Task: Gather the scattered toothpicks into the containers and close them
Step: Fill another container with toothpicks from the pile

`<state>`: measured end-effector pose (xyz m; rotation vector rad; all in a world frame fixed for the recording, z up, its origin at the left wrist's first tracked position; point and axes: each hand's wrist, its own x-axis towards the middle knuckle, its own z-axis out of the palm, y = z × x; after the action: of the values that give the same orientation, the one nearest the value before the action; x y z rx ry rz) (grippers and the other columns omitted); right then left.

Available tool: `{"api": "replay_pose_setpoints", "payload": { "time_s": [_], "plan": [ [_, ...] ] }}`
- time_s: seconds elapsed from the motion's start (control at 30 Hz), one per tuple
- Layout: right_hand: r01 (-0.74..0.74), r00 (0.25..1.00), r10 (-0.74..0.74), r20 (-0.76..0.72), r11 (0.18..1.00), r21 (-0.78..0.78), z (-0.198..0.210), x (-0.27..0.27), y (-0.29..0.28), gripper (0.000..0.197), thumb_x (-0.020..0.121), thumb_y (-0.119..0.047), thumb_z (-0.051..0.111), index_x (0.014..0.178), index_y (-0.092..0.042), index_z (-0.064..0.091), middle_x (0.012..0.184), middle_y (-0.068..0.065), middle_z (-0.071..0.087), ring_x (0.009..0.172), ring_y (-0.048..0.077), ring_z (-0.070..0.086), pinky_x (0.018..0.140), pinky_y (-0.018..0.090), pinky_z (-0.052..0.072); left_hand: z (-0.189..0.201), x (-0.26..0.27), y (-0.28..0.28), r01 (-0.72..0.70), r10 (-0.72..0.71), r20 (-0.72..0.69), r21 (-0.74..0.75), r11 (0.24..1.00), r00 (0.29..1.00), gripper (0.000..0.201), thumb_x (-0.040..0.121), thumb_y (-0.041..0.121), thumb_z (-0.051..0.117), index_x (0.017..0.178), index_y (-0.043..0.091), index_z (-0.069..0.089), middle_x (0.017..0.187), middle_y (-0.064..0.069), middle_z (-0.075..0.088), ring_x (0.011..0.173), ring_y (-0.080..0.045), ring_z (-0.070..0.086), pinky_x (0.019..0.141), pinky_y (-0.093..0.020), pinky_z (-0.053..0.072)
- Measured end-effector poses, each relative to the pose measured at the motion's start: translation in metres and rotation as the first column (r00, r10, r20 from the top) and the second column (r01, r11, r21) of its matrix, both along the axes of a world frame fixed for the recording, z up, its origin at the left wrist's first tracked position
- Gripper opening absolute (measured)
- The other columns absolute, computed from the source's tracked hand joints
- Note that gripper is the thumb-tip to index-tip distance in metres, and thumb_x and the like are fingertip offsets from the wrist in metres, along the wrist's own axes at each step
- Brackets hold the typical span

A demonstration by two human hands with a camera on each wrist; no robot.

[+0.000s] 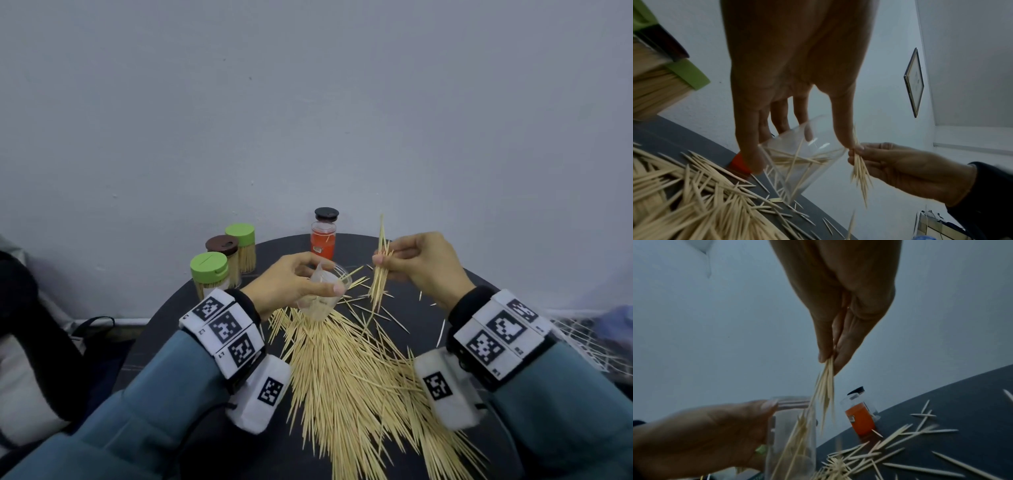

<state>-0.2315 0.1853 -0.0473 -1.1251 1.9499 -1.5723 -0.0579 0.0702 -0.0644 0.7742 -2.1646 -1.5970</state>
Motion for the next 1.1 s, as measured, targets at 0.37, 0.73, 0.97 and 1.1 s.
{"api": "replay_pose_setpoints", "payload": {
  "time_s": [0.37, 0.73, 0.97, 1.1],
  "plan": [
    [0.04, 0.999, -0.031, 0.038, 0.962, -0.269, 0.01, 0.016, -0.009, 0.028, 0.072, -0.01, 0.077, 0.094, 0.005, 0.068, 0.085, 0.022, 0.068, 0.08, 0.028, 0.069, 0.063, 0.024, 0.058, -0.006, -0.004, 0.006, 0.099, -0.101, 0.046, 0.05, 0.994, 0.994, 0.035, 0.078, 0.02, 0.075, 0.109, 0.028, 0.062, 0.114, -0.004, 0.063, 0.098, -0.012, 0.062, 0.076, -0.027, 0.054],
    [-0.057, 0.996, 0.043, -0.077, 0.982, -0.183, -0.017, 0.035, -0.012, 0.013, 0.078, -0.02, 0.073, 0.09, -0.016, 0.069, 0.087, -0.002, 0.072, 0.084, 0.006, 0.068, 0.074, 0.017, 0.054, -0.002, -0.003, 0.006, 0.084, -0.083, -0.018, 0.102, 0.991, 0.996, 0.047, 0.074, 0.024, 0.076, 0.118, 0.02, 0.06, 0.116, -0.006, 0.067, 0.107, -0.019, 0.064, 0.09, -0.04, 0.053],
    [-0.117, 0.993, 0.113, -0.029, 0.973, -0.201, -0.017, 0.037, -0.009, 0.009, 0.09, -0.018, 0.058, 0.095, -0.015, 0.066, 0.092, -0.002, 0.072, 0.087, 0.003, 0.068, 0.071, 0.009, 0.049, -0.001, -0.003, 0.008, 0.101, -0.099, -0.018, 0.109, 0.989, 0.995, 0.044, 0.078, 0.02, 0.074, 0.119, 0.018, 0.06, 0.116, -0.008, 0.067, 0.106, -0.02, 0.065, 0.079, -0.03, 0.055],
    [-0.094, 0.995, 0.088, -0.043, 0.981, -0.167, -0.015, 0.033, -0.009, 0.013, 0.094, -0.016, 0.051, 0.093, -0.021, 0.063, 0.094, -0.005, 0.07, 0.09, 0.002, 0.065, 0.079, 0.013, 0.049, 0.001, -0.001, 0.006, 0.088, -0.086, -0.022, 0.093, 0.992, 0.996, 0.046, 0.075, 0.024, 0.076, 0.118, 0.021, 0.061, 0.117, -0.008, 0.066, 0.107, -0.019, 0.064, 0.079, -0.03, 0.054]
  ]
}}
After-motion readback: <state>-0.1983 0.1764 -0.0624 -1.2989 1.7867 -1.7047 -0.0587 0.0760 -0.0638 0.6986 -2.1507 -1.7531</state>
